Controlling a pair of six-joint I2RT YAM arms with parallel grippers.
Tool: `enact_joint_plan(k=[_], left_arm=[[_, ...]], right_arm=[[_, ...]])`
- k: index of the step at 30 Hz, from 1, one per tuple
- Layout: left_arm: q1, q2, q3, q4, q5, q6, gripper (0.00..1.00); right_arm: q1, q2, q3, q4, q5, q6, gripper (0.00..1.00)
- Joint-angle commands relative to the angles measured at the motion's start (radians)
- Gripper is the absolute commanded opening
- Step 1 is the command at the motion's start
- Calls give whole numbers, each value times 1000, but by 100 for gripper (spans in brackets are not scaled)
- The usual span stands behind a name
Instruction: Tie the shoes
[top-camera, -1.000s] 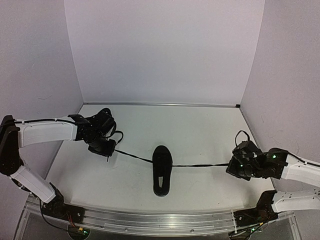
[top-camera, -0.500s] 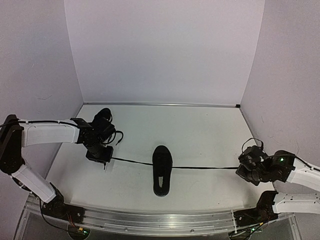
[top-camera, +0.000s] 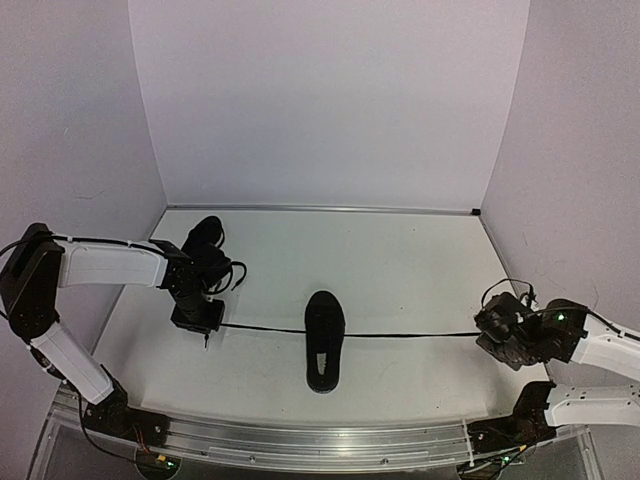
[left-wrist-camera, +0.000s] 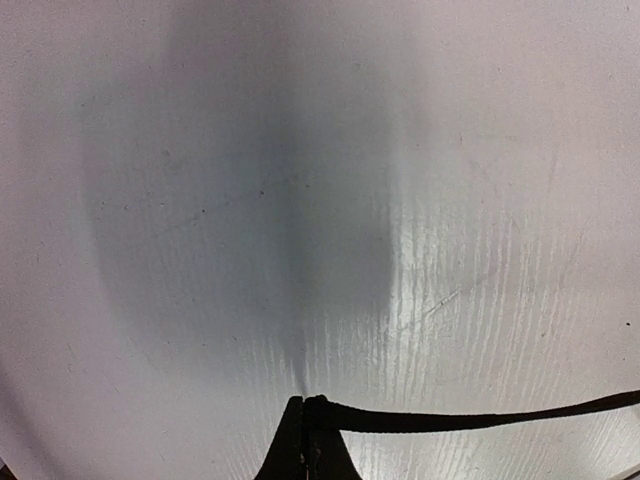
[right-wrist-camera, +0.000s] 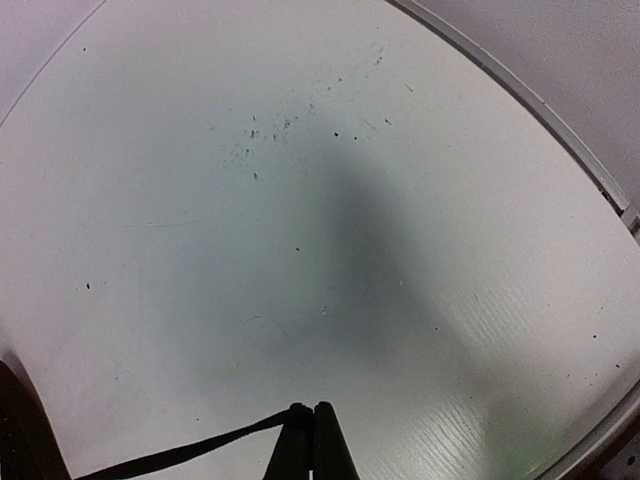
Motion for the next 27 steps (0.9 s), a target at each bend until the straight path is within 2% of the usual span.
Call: enact_joint_plan(k=[1, 6, 12, 16, 18, 21, 24, 27], left_arm=[[8, 16, -5, 62, 110, 42, 0], [-27, 50, 34, 128, 200, 111, 0], [-32, 102, 61, 134, 225, 122, 0], [-32, 99, 48, 135, 224, 106, 4], [-32, 89, 42, 128, 220, 99, 11], [-30, 60, 36, 101, 182, 88, 29], [-26, 24, 41, 60, 135, 94, 53], [-14, -28, 43, 40, 88, 100, 74]], right_arm=[[-8, 64, 5, 77, 16, -78, 0], [-8, 268, 34, 300, -109, -266, 0], [-8, 458, 73, 436, -182, -347, 0], [-9, 498, 69, 474, -195, -346, 10], [-8, 509, 63, 486, -208, -339, 16], [-11, 488, 38, 497, -254, -290, 50], [-12, 407, 3, 525, -292, -256, 61], [-12, 322, -12, 530, -273, -284, 76]])
